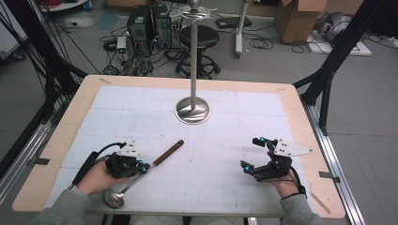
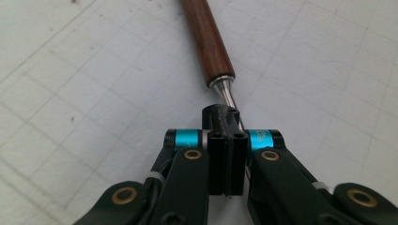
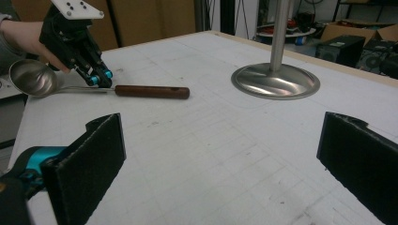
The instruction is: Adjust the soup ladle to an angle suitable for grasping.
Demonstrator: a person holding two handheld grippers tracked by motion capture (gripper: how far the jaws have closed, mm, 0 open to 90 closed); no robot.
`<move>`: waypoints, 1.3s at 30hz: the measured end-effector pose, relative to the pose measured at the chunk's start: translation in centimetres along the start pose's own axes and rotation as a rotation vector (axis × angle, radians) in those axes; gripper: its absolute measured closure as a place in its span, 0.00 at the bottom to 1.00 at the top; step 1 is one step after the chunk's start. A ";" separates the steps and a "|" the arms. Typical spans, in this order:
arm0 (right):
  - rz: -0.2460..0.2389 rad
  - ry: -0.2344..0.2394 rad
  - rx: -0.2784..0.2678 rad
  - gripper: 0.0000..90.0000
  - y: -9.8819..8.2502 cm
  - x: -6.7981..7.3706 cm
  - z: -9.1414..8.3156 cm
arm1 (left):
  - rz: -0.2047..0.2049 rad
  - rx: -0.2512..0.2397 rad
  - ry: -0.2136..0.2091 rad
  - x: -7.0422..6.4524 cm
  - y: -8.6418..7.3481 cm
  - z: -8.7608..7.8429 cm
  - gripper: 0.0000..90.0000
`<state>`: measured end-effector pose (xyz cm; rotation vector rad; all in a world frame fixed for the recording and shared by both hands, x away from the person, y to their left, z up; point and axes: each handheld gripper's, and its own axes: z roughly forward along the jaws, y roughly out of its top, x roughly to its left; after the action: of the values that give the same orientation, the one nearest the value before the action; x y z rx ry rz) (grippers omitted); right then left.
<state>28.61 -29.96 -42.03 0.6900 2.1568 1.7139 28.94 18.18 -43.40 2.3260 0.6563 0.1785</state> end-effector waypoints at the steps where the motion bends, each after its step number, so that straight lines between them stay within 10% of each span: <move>1: 0.001 -0.001 -0.001 0.00 0.0 0.0 0.0 | 0.005 0.005 0.000 -0.1 0.2 0.1 1.00; 15: 0.002 0.010 0.002 0.00 0.0 0.1 0.0 | -0.027 0.017 -0.016 0.2 0.5 0.3 1.00; 23: 0.007 0.014 0.000 0.00 0.0 0.1 0.0 | -0.136 -0.037 -0.028 2.0 0.8 -0.1 1.00; 39: 0.006 0.013 -0.001 0.00 0.0 0.0 0.0 | -0.084 -0.018 -0.045 1.9 2.1 1.8 1.00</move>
<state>28.60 -29.91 -42.05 0.6880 2.1646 1.7268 31.96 16.70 -43.44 2.2736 0.7261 0.0929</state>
